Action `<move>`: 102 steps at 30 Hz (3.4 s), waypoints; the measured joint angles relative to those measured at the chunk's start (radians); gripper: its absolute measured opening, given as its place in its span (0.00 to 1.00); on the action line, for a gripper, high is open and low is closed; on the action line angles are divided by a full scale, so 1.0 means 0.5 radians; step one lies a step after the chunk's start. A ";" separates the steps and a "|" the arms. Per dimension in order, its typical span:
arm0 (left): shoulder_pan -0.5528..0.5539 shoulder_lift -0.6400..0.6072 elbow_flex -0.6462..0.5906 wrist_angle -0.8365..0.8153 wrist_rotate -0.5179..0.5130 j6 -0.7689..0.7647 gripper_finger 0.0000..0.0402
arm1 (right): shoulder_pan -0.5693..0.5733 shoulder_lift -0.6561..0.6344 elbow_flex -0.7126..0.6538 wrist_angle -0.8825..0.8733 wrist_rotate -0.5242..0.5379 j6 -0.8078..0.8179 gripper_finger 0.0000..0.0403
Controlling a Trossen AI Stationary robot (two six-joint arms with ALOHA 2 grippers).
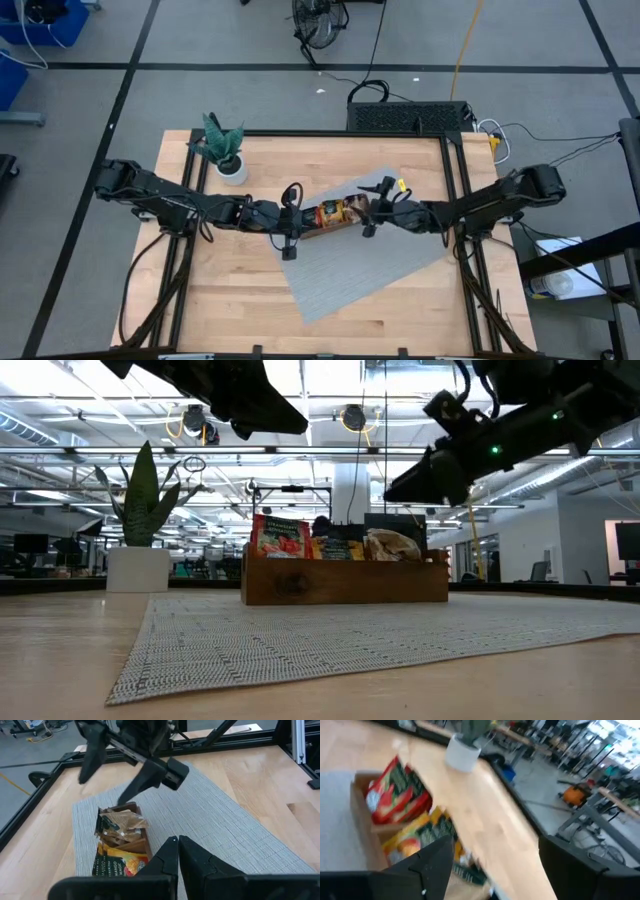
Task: Pick & Place Tea
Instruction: Put the brown tea into the right part of the wooden organizer, then return to Home Position
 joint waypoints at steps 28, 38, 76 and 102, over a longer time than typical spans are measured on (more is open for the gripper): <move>-0.001 0.000 0.000 -0.004 -0.001 0.000 0.05 | -0.043 0.157 0.396 -1.329 -0.434 0.338 0.00; -0.001 0.000 0.000 -0.005 0.000 0.000 0.05 | -0.043 0.254 0.398 -1.291 -0.435 0.357 0.00; -0.055 -0.388 -0.053 -0.004 0.131 0.149 0.05 | 0.002 -0.485 0.234 -1.092 -0.674 0.526 0.00; 0.079 -1.859 -1.697 0.655 0.252 -0.054 0.05 | 0.079 -1.977 -0.983 -0.373 -0.743 0.575 0.00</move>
